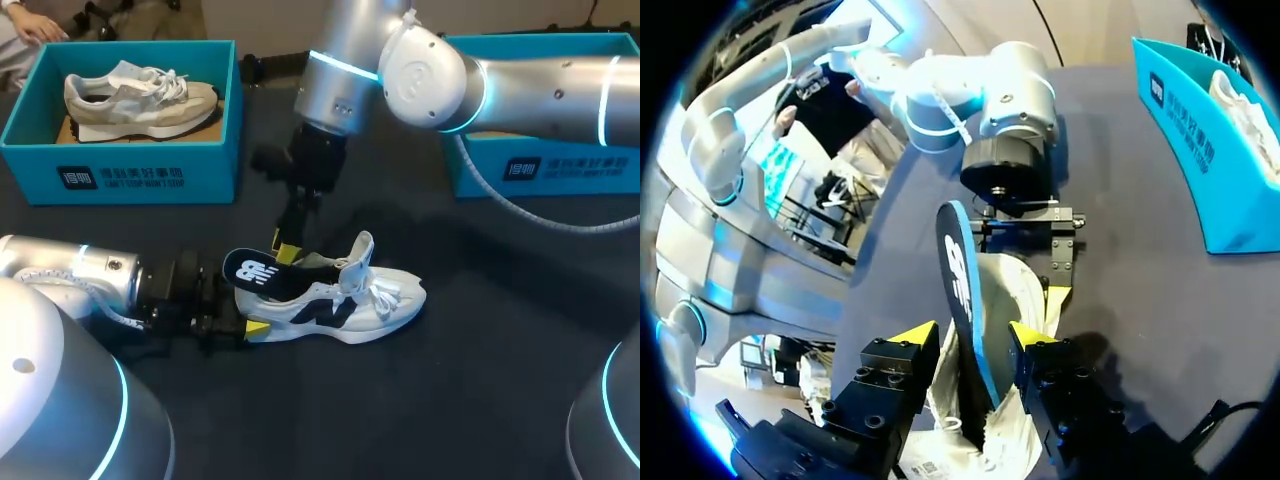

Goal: Take the shoe out of the shoebox, open the shoe tongue, remove and reinsert the insole, then place the shoe into the shoebox

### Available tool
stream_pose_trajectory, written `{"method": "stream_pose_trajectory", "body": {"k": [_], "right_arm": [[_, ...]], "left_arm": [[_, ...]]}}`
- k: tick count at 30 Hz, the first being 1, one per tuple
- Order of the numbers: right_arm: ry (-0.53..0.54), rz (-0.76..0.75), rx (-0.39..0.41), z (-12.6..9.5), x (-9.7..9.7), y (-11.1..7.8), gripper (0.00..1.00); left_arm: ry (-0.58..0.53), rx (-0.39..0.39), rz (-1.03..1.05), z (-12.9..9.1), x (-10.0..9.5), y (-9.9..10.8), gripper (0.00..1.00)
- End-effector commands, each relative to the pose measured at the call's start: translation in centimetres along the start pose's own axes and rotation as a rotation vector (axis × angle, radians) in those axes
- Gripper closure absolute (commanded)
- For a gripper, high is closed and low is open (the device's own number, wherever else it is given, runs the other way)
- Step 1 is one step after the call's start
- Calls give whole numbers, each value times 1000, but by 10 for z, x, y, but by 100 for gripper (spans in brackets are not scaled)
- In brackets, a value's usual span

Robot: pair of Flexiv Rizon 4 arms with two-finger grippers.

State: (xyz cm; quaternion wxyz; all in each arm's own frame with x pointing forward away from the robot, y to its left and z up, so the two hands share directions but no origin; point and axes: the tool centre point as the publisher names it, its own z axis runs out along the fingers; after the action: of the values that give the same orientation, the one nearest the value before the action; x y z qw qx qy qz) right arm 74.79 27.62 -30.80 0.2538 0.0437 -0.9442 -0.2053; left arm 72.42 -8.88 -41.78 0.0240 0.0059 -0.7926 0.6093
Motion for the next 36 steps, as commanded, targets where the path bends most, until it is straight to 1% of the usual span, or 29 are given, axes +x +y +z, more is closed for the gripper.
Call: {"method": "stream_pose_trajectory", "body": {"k": [1, 6, 15, 28, 32, 34, 36], "right_arm": [[9, 3, -11, 9, -7, -1, 56], [13, 4, -27, 16, -8, -4, 56], [29, 5, -60, 28, -2, -10, 56], [31, -3, -85, 36, -2, -8, 59], [32, -7, -92, 37, -3, -6, 65], [32, -9, -94, 38, -3, -6, 78], [32, -11, -98, 39, -4, -5, 100]], "left_arm": [[-4, 0, 0, 0, 0, 2, 100], [-4, 0, 0, 0, 0, 2, 100], [-4, 0, 0, 0, 0, 2, 100], [-4, 0, 0, 0, 0, 2, 100], [-4, 0, 0, 0, 0, 2, 100], [-4, 0, 0, 0, 0, 2, 100], [-4, 0, 0, 0, 0, 2, 100]]}}
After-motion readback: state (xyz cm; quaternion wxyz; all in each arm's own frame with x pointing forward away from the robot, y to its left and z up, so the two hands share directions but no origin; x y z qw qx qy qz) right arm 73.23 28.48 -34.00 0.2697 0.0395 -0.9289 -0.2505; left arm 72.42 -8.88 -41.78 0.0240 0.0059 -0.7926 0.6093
